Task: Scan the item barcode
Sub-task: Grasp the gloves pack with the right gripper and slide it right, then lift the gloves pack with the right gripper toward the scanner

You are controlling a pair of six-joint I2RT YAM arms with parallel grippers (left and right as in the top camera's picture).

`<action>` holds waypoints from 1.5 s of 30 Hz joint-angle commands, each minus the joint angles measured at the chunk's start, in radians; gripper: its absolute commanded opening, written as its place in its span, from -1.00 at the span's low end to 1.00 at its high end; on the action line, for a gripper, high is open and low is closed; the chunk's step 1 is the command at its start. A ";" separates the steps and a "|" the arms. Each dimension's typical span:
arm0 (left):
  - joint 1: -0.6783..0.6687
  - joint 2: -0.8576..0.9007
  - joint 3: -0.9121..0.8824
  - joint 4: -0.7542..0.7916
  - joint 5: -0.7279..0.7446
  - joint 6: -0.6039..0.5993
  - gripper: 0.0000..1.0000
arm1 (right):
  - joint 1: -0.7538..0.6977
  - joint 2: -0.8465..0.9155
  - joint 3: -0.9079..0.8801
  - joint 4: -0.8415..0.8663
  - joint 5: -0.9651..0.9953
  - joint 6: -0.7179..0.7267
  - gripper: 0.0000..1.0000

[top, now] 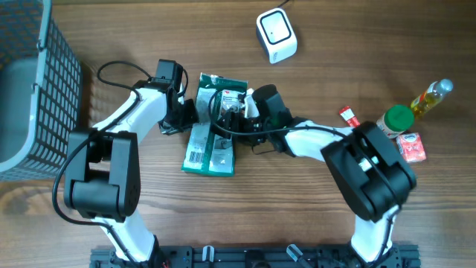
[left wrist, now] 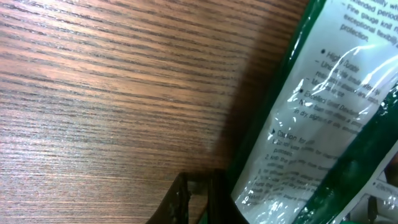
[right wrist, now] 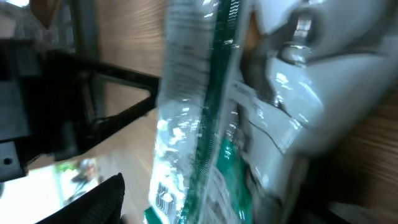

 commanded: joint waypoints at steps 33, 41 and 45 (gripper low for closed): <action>0.039 0.057 0.006 -0.003 -0.025 0.005 -0.91 | 0.011 0.129 -0.070 0.117 -0.061 -0.098 -0.91; 0.221 0.054 0.044 0.071 -0.037 0.005 -0.38 | -0.033 -0.134 0.064 -0.342 0.002 -0.597 -0.91; 0.303 0.054 0.044 0.109 -0.035 0.005 0.58 | -0.026 -0.293 0.230 -0.761 0.128 -0.954 -0.91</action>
